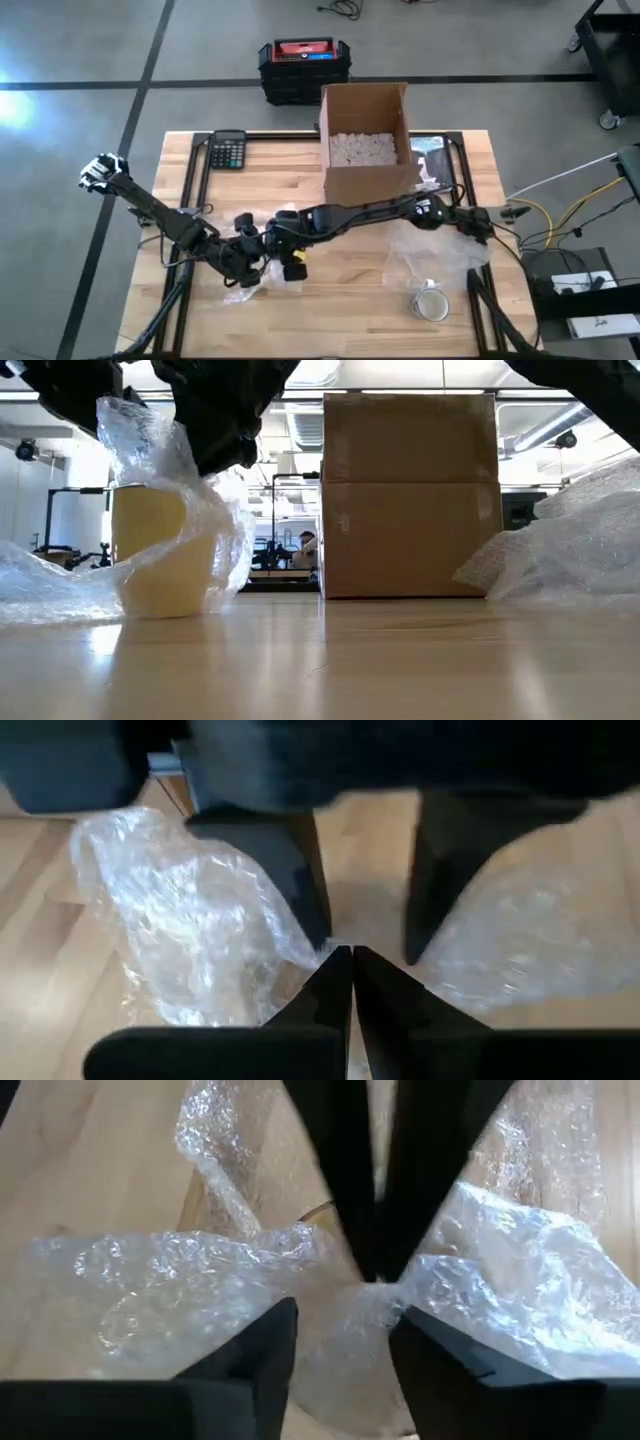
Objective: Wrap mug
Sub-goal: Wrap the yellow mug with the left transparent bubble wrap
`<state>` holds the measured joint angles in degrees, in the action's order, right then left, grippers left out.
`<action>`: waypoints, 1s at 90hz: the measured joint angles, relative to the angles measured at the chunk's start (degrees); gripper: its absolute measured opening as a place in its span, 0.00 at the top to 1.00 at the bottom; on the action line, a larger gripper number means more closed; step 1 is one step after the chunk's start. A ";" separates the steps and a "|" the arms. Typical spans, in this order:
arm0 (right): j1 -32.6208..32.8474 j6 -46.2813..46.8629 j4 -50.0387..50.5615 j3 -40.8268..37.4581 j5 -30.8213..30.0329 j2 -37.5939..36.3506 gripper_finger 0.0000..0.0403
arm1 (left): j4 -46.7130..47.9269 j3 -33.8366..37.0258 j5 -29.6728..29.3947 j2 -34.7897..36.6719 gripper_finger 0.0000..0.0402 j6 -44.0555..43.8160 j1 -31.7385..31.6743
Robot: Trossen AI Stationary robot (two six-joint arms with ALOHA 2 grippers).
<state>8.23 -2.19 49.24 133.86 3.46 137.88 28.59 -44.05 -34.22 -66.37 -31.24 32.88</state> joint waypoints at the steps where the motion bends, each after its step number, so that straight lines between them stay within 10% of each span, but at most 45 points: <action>1: 0.01 -0.02 -0.02 0.00 0.00 0.00 0.61 | -0.07 0.06 -0.38 -0.01 1.00 0.00 0.00; 90: -0.40 -1.88 -0.29 1.07 -0.52 -4.70 0.67 | -10.57 8.28 -0.43 -3.47 1.00 -0.74 -0.09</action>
<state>7.84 -4.07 48.95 134.93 2.94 133.19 18.02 -35.77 -34.64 -69.84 -31.99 32.80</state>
